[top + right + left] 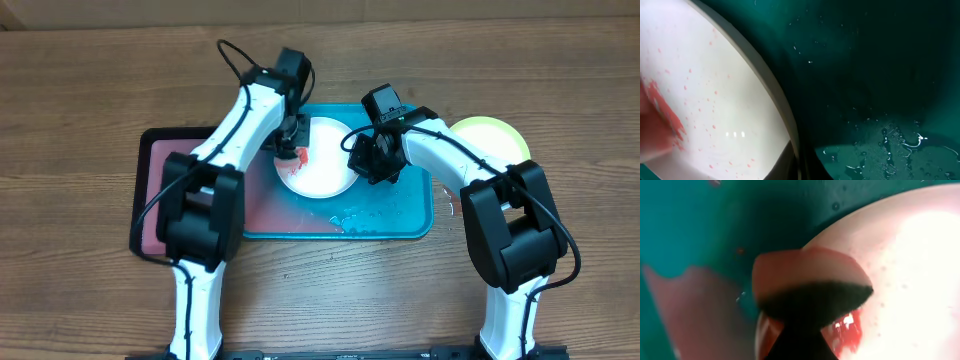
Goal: Clean dirty plates on tray and stack at the side
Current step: 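Lower the sponge with the left gripper onto the white plate, then scrub the white plate with the sponge while the right gripper holds it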
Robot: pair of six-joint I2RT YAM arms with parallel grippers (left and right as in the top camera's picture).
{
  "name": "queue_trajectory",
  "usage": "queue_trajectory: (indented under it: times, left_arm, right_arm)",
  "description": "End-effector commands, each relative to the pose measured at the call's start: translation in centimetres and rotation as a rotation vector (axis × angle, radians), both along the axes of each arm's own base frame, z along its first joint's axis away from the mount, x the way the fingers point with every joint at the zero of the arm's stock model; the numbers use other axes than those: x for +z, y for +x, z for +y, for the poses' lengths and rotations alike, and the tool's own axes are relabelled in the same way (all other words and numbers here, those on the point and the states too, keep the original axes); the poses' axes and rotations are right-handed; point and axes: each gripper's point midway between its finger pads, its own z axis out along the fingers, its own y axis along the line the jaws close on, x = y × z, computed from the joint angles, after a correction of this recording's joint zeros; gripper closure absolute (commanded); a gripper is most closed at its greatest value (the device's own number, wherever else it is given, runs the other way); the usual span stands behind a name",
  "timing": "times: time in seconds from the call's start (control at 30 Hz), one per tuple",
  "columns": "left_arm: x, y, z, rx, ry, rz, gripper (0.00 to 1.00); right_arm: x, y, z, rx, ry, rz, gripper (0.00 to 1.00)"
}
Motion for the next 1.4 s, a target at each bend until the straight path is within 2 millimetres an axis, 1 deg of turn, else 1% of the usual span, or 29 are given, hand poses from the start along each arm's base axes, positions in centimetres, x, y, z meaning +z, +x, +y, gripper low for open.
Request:
queue_trajectory:
  times: [0.0,0.1,0.17,0.23,0.3,0.37,0.5,0.6,0.7,0.73,0.77,0.83,0.97,1.03,1.1,1.13,1.2,1.27,1.33,1.37]
  left_arm:
    - [-4.0,-1.6,-0.6,-0.044,0.015,0.097,0.96]
    - [-5.5,-2.4,-1.2,-0.162,0.014,0.139,0.96]
    - [-5.7,-3.0,-2.1,-0.251,-0.014,0.158,0.96]
    - [-5.5,-4.1,-4.1,-0.406,-0.108,0.186,0.96]
    - [-5.0,-5.8,-6.3,-0.570,-0.225,0.219,0.96]
    - [-4.5,-7.3,-7.6,-0.662,-0.294,0.250,0.96]
    - [-3.9,-9.0,-8.7,-0.738,-0.371,0.289,0.96]
    - [-3.7,-9.1,-8.9,-0.748,-0.390,0.289,0.96]
    - [-4.0,-7.4,-8.3,-0.695,-0.341,0.243,0.96]
    - [-4.4,-4.7,-6.7,-0.567,-0.224,0.182,0.96]
    - [-4.4,-3.4,-6.0,-0.503,-0.172,0.148,0.96]
    - [-3.8,0.3,-4.1,-0.330,-0.053,0.031,0.96]
    - [-2.4,4.7,-2.0,-0.120,0.075,-0.144,0.96]
    - [-1.9,6.0,-0.8,-0.035,0.136,-0.210,0.96]
    - [-1.7,6.6,0.6,0.052,0.204,-0.252,0.96]
    - [-1.7,6.6,1.0,0.070,0.223,-0.256,0.96]
    - [-2.1,6.1,1.1,0.065,0.233,-0.233,0.96]
    - [-2.6,4.9,1.5,0.051,0.247,-0.183,0.96]
    - [-3.1,3.0,1.7,-0.009,0.254,-0.091,0.96]
    - [-3.3,2.3,1.5,-0.038,0.244,-0.057,0.96]
  right_arm:
    - [-1.2,-0.8,-0.7,-0.019,-0.035,0.030,0.96]
    - [-1.2,-0.8,-0.7,-0.019,-0.036,0.031,0.96]
    - [-1.2,-0.8,-0.7,-0.019,-0.035,0.030,0.96]
    - [-1.2,-0.7,-0.7,-0.019,-0.034,0.027,0.96]
    - [-1.2,-0.7,-0.7,-0.019,-0.034,0.028,0.96]
    - [-1.2,-0.7,-0.7,-0.019,-0.034,0.028,0.96]
    - [-1.2,-0.7,-0.7,-0.019,-0.034,0.027,0.96]
    - [-1.2,-0.7,-0.7,-0.019,-0.034,0.027,0.96]
    - [-1.2,-0.7,-0.7,-0.019,-0.034,0.027,0.96]
    - [-1.2,-0.7,-0.7,-0.019,-0.034,0.027,0.96]
    - [-1.2,-0.7,-0.7,-0.018,-0.034,0.027,0.96]
    - [-1.2,-0.7,-0.7,-0.019,-0.034,0.027,0.96]
    - [-1.2,-0.8,-0.7,-0.015,-0.035,0.027,0.96]
    - [-1.2,-0.8,-0.7,-0.012,-0.035,0.026,0.96]
    - [-1.2,-0.8,-0.7,-0.012,-0.035,0.027,0.96]
    - [-1.2,-0.8,-0.7,-0.012,-0.036,0.028,0.96]
    - [-1.2,-0.8,-0.7,-0.011,-0.037,0.029,0.96]
    - [-1.2,-0.8,-0.7,-0.003,-0.037,0.026,0.96]
    - [-1.2,-0.8,-0.7,0.000,-0.037,0.025,0.96]
    - [-1.2,-0.8,-0.7,0.000,-0.037,0.024,0.96]
